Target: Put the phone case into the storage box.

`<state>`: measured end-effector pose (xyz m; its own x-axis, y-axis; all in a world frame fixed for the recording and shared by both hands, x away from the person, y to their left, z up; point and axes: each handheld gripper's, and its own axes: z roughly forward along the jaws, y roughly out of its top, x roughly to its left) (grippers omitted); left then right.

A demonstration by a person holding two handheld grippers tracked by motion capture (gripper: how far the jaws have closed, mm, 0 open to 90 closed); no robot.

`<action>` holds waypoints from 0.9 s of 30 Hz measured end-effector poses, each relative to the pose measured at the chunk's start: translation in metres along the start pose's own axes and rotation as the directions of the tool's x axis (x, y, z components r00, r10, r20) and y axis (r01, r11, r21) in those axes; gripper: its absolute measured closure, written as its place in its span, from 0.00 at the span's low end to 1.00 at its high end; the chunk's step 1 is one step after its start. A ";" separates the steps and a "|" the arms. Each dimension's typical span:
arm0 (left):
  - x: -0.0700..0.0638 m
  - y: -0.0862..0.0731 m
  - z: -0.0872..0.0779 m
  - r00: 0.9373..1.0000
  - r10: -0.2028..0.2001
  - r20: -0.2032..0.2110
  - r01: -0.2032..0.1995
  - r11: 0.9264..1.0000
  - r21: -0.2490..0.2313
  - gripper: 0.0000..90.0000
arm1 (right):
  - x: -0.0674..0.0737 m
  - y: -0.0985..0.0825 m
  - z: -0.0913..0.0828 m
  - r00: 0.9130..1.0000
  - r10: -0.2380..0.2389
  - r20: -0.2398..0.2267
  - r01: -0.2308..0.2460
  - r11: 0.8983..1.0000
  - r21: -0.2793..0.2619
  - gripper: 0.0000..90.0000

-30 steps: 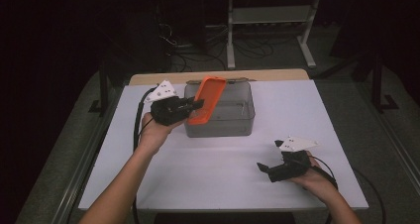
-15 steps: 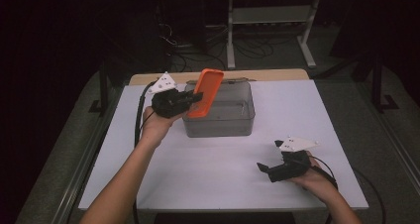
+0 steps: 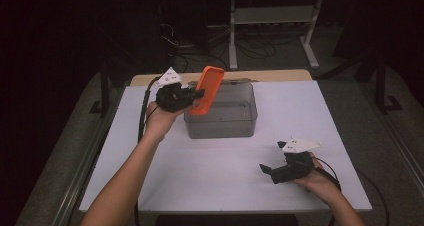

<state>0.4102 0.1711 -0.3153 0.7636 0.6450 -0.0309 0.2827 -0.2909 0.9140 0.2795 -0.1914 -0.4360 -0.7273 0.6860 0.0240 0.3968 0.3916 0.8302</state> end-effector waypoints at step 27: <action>0.019 0.003 0.034 0.997 -0.071 -0.043 0.080 0.956 0.282 0.89 | 0.000 0.000 0.000 1.000 0.002 -0.004 -0.002 1.000 0.000 0.00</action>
<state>0.4449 0.1581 -0.3272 0.7161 0.6936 -0.0782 0.4950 -0.4257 0.7575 0.2795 -0.1918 -0.4359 -0.7287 0.6842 0.0274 0.3977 0.3903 0.8304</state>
